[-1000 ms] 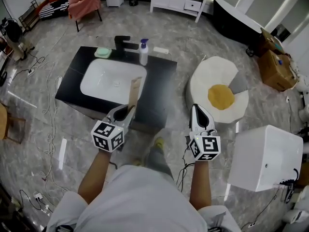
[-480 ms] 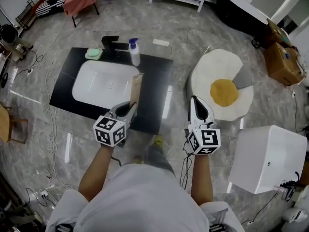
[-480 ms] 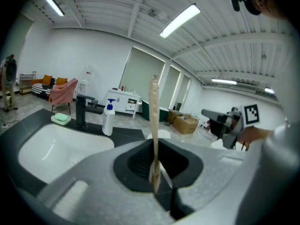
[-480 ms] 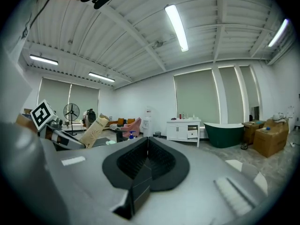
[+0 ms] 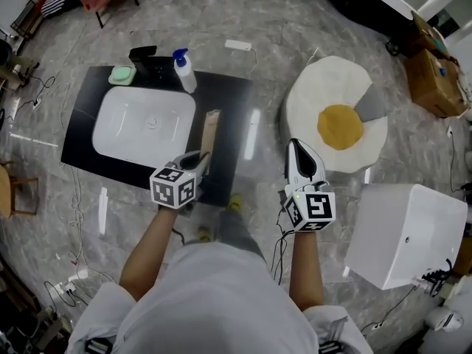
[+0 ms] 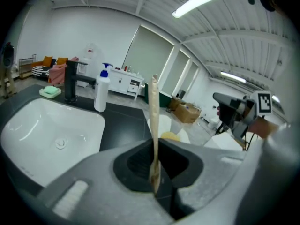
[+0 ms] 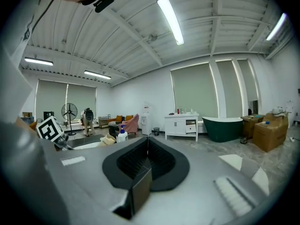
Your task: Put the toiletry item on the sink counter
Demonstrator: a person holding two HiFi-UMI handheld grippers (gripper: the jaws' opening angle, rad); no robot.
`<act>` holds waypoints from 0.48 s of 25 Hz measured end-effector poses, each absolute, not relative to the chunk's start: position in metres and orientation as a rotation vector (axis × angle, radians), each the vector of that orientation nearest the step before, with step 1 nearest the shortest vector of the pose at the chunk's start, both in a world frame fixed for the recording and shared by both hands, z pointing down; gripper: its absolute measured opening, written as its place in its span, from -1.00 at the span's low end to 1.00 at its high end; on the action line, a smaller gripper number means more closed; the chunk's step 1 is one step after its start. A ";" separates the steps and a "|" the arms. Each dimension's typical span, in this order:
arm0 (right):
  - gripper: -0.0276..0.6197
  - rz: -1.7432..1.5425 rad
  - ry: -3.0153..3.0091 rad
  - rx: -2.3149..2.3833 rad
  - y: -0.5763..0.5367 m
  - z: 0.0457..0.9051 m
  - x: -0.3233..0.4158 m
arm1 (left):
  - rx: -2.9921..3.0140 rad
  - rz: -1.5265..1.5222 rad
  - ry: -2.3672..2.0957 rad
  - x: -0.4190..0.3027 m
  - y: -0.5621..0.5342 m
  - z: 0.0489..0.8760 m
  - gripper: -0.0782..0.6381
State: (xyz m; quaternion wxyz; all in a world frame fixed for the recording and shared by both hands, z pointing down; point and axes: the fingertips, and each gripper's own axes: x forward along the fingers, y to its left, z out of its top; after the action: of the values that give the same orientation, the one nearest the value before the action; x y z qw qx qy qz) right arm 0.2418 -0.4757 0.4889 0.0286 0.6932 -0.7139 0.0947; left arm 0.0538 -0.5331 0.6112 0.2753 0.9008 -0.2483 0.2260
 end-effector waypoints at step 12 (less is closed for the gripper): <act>-0.91 0.393 -2.214 2.059 -0.510 0.535 0.269 | 2.230 0.820 -0.657 0.081 -0.539 0.701 -0.70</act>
State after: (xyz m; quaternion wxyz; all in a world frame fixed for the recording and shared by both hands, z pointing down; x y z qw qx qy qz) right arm 0.2690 -0.5097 0.5352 0.0464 0.6747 -0.7253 0.1288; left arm 0.0811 -0.5386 0.7013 0.3317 0.8534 -0.2515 0.3137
